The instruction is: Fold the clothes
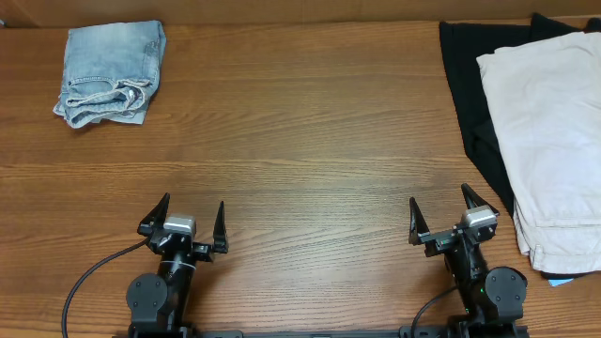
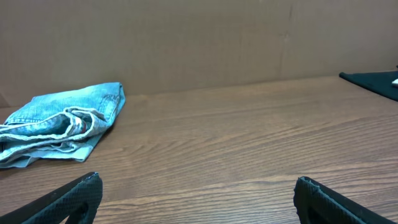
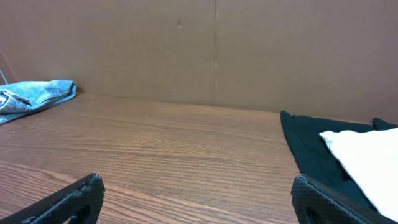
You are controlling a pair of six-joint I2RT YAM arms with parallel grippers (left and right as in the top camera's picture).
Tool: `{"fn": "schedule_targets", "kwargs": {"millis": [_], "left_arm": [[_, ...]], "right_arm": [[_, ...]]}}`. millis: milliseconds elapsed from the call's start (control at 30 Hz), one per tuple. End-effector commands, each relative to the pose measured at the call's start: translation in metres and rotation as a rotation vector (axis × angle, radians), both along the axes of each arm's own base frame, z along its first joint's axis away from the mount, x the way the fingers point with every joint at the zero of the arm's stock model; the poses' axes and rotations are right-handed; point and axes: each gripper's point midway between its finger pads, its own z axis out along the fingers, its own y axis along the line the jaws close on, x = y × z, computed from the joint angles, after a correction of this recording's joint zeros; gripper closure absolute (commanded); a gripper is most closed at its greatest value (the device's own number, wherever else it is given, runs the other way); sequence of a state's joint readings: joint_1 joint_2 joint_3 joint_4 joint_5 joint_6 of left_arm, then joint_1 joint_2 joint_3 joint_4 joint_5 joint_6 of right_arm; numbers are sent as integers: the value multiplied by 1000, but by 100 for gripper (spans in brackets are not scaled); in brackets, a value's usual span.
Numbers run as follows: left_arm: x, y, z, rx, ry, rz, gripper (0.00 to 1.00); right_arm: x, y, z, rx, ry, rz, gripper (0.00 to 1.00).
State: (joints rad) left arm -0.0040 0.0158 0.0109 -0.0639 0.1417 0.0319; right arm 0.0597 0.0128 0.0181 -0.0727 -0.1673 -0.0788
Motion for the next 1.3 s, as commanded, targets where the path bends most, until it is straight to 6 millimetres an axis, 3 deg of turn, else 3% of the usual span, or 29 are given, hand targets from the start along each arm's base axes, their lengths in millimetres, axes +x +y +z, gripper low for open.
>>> {"fn": "schedule_targets", "kwargs": {"millis": [0, 600, 1000, 1267], "left_arm": [[0, 0, 0, -10, -4, -4, 0], [0, 1, 0, -10, -5, 3, 0], [-3, -12, 24, -12, -88, -73, 0], [-12, -12, 64, 18, -145, -73, 0]], "right_arm": [[0, -2, -2, -4, -5, -11, 0], [2, -9, 3, 2, -22, -54, 0], [-7, 3, 52, 14, -204, 20, 0], [-18, 2, 90, 15, -257, 20, 0]]}}
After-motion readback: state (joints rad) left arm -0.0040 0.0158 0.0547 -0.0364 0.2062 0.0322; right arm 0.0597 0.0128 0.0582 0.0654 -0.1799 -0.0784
